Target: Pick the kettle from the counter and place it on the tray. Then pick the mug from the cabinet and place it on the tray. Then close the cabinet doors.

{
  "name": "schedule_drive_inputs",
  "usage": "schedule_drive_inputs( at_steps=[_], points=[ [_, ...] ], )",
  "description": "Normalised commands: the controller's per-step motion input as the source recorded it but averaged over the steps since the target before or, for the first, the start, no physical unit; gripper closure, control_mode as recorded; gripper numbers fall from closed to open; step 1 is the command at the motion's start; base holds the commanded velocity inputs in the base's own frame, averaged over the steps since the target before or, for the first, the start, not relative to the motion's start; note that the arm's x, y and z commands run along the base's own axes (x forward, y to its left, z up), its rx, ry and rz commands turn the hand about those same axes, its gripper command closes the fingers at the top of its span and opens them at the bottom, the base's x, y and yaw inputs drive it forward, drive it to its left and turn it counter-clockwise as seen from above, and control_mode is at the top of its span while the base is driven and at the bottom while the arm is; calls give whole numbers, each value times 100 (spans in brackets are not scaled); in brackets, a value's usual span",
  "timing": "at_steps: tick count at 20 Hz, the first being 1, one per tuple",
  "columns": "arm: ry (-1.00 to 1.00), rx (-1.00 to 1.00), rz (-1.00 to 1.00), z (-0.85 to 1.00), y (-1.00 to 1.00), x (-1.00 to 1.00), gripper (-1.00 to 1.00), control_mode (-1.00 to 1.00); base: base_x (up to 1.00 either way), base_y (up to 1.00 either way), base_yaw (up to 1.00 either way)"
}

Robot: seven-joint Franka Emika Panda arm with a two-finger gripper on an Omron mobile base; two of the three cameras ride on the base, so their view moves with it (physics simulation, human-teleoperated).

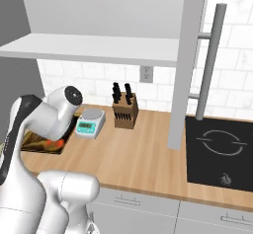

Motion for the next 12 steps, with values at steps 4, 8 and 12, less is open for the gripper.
schedule_drive_inputs(
  at_steps=[4,8,12],
  points=[
    [12,0,13,-72,26,34,100,-100,0,0,0],
    [18,-1,19,-60,29,50,100,-100,0,0,0],
    [3,0,20,-38,27,56,100,-100,0,0,0]
  ],
)
